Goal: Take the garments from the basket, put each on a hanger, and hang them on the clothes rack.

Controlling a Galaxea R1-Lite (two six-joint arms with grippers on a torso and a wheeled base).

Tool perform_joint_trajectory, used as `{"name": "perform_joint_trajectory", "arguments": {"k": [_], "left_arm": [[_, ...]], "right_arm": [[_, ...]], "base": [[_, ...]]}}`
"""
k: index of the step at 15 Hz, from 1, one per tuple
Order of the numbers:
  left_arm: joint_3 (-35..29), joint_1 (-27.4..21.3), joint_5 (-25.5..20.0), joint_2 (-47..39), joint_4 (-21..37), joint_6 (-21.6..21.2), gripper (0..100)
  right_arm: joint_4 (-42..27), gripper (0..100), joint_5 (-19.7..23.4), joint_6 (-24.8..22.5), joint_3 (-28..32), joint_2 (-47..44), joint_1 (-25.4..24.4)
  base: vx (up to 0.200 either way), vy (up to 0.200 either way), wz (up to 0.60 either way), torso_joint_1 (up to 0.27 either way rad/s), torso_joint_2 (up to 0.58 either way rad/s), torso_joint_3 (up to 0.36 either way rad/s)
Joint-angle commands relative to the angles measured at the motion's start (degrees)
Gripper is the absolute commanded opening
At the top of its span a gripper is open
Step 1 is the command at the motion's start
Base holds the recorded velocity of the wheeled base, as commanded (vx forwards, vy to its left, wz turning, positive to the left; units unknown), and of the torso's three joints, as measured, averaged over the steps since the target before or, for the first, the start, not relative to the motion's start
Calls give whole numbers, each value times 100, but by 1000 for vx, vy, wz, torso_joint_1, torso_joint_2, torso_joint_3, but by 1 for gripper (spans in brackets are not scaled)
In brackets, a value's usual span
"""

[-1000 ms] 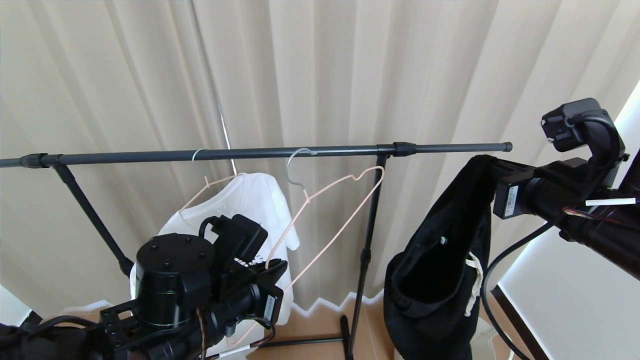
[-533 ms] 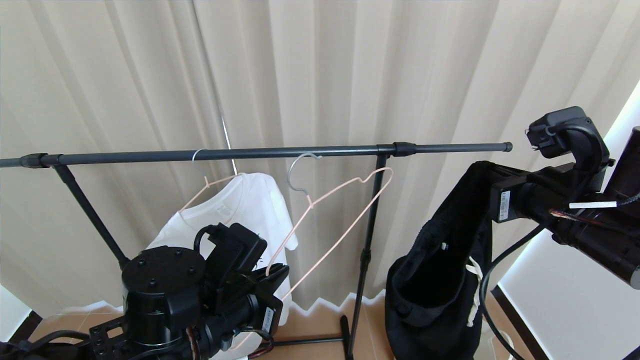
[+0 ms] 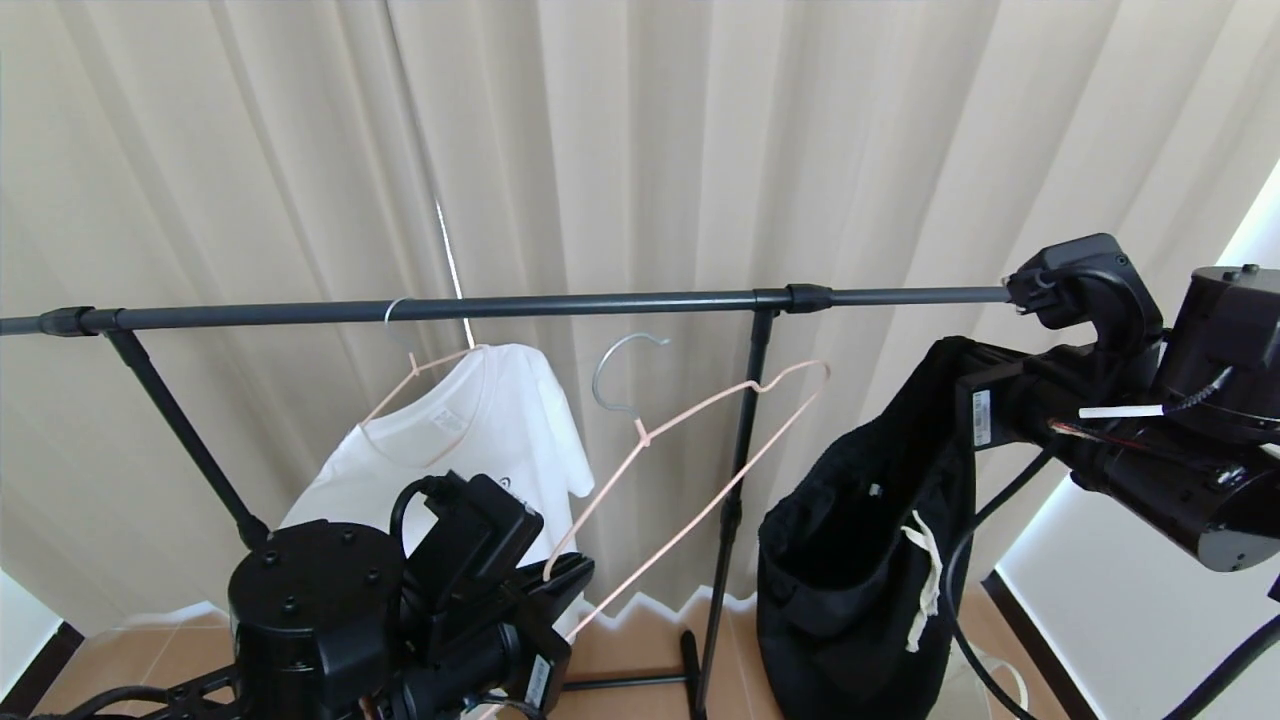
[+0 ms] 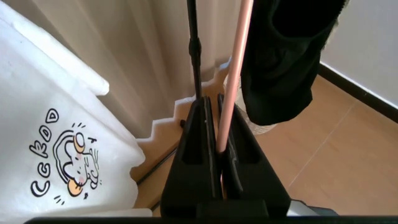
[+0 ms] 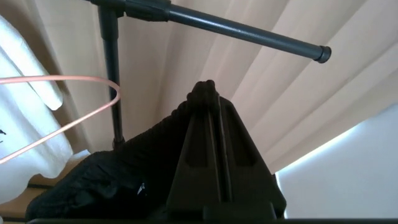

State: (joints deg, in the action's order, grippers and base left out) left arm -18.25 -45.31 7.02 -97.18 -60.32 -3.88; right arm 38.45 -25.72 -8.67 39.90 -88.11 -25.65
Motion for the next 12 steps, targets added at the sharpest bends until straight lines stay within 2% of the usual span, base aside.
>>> {"name": "perform_joint_trajectory", "arguments": {"k": [1, 4, 9, 12], "left_arm": [[32, -21, 1, -11, -6, 1, 0], [102, -101, 1, -20, -41, -61, 0], [173, -162, -8, 15, -76, -140, 0], [260, -188, -8, -11, -296, -210, 0]], "right_arm": [[13, 0, -47, -3, 53, -189, -2], [541, 0, -381, -12, 88, -487, -2], [585, 0, -442, -3, 185, -628, 16], [585, 0, -504, -3, 273, -751, 69]], "base": [[0, 0, 0, 0, 0, 0], [0, 0, 0, 0, 0, 0], [0, 0, 0, 0, 0, 0], [0, 0, 0, 0, 0, 0]]}}
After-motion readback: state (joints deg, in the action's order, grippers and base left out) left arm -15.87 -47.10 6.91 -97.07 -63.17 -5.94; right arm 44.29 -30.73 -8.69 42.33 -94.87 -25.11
